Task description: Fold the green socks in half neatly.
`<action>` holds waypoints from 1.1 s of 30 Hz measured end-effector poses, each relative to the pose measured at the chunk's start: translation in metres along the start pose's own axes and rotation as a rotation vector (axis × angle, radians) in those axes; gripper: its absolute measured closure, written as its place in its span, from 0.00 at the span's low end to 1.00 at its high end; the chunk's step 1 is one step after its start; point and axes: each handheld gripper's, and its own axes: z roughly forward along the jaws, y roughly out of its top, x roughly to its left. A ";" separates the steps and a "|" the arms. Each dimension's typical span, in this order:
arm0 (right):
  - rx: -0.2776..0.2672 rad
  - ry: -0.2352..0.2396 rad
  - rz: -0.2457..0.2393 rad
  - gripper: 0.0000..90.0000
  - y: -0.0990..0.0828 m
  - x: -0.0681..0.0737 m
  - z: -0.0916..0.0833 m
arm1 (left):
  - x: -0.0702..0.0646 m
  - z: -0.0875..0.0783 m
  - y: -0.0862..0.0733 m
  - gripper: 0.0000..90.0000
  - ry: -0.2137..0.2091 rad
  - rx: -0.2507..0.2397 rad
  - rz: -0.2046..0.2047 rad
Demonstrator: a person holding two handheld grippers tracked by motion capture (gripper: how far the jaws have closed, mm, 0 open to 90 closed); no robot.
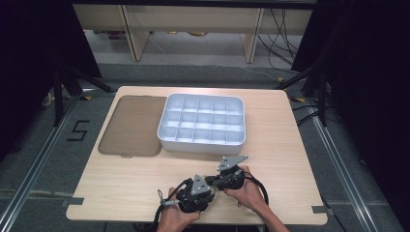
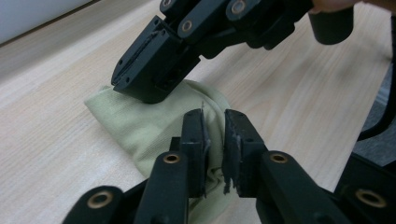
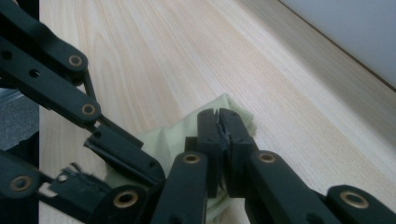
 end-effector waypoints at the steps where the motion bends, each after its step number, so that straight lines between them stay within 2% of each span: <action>1: 0.008 0.004 0.006 0.97 0.000 0.000 -0.001 | 0.001 -0.002 0.001 0.82 -0.010 -0.018 -0.021; 3: 0.002 -0.002 -0.003 0.98 0.000 -0.001 0.000 | 0.002 -0.004 0.003 0.81 -0.017 -0.025 -0.022; 4: 0.000 0.003 -0.004 0.98 0.000 -0.002 0.000 | 0.006 -0.013 0.006 0.81 -0.033 -0.057 -0.036; 5: -0.003 -0.002 -0.001 0.98 0.000 -0.001 -0.001 | 0.008 -0.019 0.008 0.81 -0.037 -0.071 -0.034; 6: 0.002 -0.003 -0.002 0.98 -0.001 -0.001 -0.001 | 0.009 -0.024 0.009 0.81 -0.040 -0.096 -0.058; 7: -0.005 0.000 -0.037 0.98 0.000 -0.003 0.000 | 0.011 -0.028 0.009 0.81 -0.036 -0.096 -0.048; 9: -0.003 -0.002 -0.021 0.98 -0.001 -0.002 0.000 | 0.013 -0.032 0.009 0.84 -0.036 -0.097 -0.047; 10: 0.004 0.000 -0.002 0.98 -0.001 -0.001 -0.001 | 0.013 -0.035 0.007 0.86 -0.039 -0.084 -0.059; 12: 0.006 -0.003 0.002 0.98 -0.001 0.000 -0.001 | 0.010 -0.032 0.004 0.88 -0.046 -0.068 -0.056; 13: 0.003 0.003 -0.013 0.98 0.000 -0.001 -0.001 | 0.010 -0.029 0.003 0.88 -0.044 -0.049 -0.032; 14: 0.003 0.003 -0.013 0.98 0.000 -0.001 -0.001 | 0.010 -0.029 0.003 0.89 -0.044 -0.049 -0.032; 15: -0.005 0.001 -0.051 0.98 0.000 -0.004 0.000 | 0.004 -0.019 0.000 0.89 -0.060 -0.035 -0.034; 16: -0.005 0.001 -0.051 0.98 0.000 -0.004 0.000 | 0.004 -0.019 0.000 0.89 -0.060 -0.035 -0.034; 17: 0.009 -0.005 -0.005 0.98 -0.001 0.000 -0.001 | 0.005 -0.016 -0.001 0.89 -0.059 0.004 0.011; 18: 0.000 0.001 -0.037 0.98 0.000 -0.003 0.000 | 0.002 -0.006 -0.004 0.89 -0.046 0.030 0.004; 19: 0.012 0.002 0.007 0.98 -0.001 0.000 -0.001 | 0.004 -0.003 -0.005 0.90 -0.044 0.025 0.024; 21: 0.008 -0.007 -0.010 0.98 -0.001 0.000 -0.001 | 0.002 -0.002 -0.006 0.91 -0.045 0.022 0.010; 22: 0.012 -0.008 -0.008 0.98 -0.001 0.000 -0.001 | 0.001 -0.002 -0.006 0.91 -0.028 0.027 0.028; 23: 0.012 -0.008 -0.008 0.98 -0.001 0.000 -0.001 | 0.001 -0.002 -0.006 0.91 -0.028 0.027 0.028; 24: 0.005 -0.007 -0.027 0.98 -0.001 -0.002 -0.001 | 0.000 -0.001 -0.007 0.91 -0.026 0.020 0.031; 27: 0.007 -0.012 -0.028 0.97 -0.001 -0.001 -0.001 | 0.000 -0.002 -0.007 0.91 -0.024 0.020 0.025; 28: 0.011 -0.009 -0.004 0.97 -0.001 0.001 -0.001 | 0.001 -0.002 -0.008 0.91 -0.031 0.018 0.007; 29: 0.012 -0.009 -0.001 0.97 -0.001 0.001 -0.001 | 0.002 -0.002 -0.008 0.91 -0.031 0.019 0.029; 30: 0.010 -0.013 -0.014 0.97 -0.001 0.000 -0.001 | 0.000 -0.001 -0.009 0.91 -0.026 0.015 0.002; 32: 0.007 -0.015 -0.030 0.97 -0.001 0.000 -0.001 | 0.001 -0.002 -0.008 0.91 -0.025 0.017 0.033; 33: 0.007 -0.015 -0.030 0.97 -0.001 0.000 -0.001 | 0.001 -0.002 -0.008 0.91 -0.025 0.017 0.033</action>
